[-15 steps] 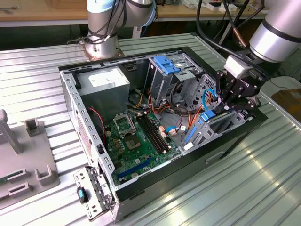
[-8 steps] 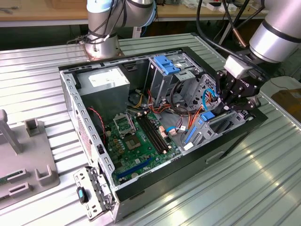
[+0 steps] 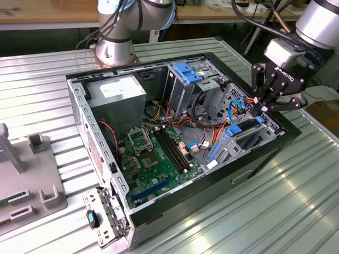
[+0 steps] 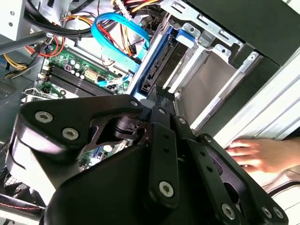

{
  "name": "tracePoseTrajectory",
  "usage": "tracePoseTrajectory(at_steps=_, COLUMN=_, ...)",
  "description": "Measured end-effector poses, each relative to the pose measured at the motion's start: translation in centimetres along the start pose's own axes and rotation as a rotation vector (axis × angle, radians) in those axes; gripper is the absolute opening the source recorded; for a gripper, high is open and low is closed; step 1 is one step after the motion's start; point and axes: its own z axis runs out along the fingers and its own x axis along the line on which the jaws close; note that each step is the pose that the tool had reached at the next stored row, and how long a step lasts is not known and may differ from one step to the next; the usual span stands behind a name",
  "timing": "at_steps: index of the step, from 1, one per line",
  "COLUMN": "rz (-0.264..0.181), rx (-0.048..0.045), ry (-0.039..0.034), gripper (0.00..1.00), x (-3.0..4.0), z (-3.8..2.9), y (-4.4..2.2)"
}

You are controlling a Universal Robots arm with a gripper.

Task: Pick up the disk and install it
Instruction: 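Insert the disk into the insertion slot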

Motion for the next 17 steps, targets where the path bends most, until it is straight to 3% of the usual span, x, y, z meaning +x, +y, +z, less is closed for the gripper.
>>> tracePoseTrajectory(at_steps=3, rz=0.000, rx=0.0000, ry=0.0006, gripper=0.11, x=-0.08, z=-0.03, y=0.08)
tracePoseTrajectory(at_steps=7, rz=0.000, rx=0.0000, ry=0.0004, gripper=0.11, x=-1.00, z=-0.01, y=0.10)
tracePoseTrajectory(at_steps=9, rz=0.000, rx=0.0001, ry=-0.0038, gripper=0.11, x=-1.73, z=0.07, y=0.09)
tracePoseTrajectory(at_steps=14, rz=0.000, rx=0.0001, ry=-0.0037, gripper=0.11, x=-1.83, z=0.07, y=0.09)
tracePoseTrajectory(at_steps=15, rz=0.000, rx=0.0001, ry=-0.0037, gripper=0.17, x=-1.84, z=0.06, y=0.09)
tracePoseTrajectory(at_steps=16, rz=0.000, rx=0.0001, ry=-0.0037, gripper=0.17, x=-1.86, z=0.06, y=0.09)
tracePoseTrajectory(at_steps=17, rz=0.000, rx=0.0001, ry=-0.0038, gripper=0.29, x=-1.87, z=0.07, y=0.08)
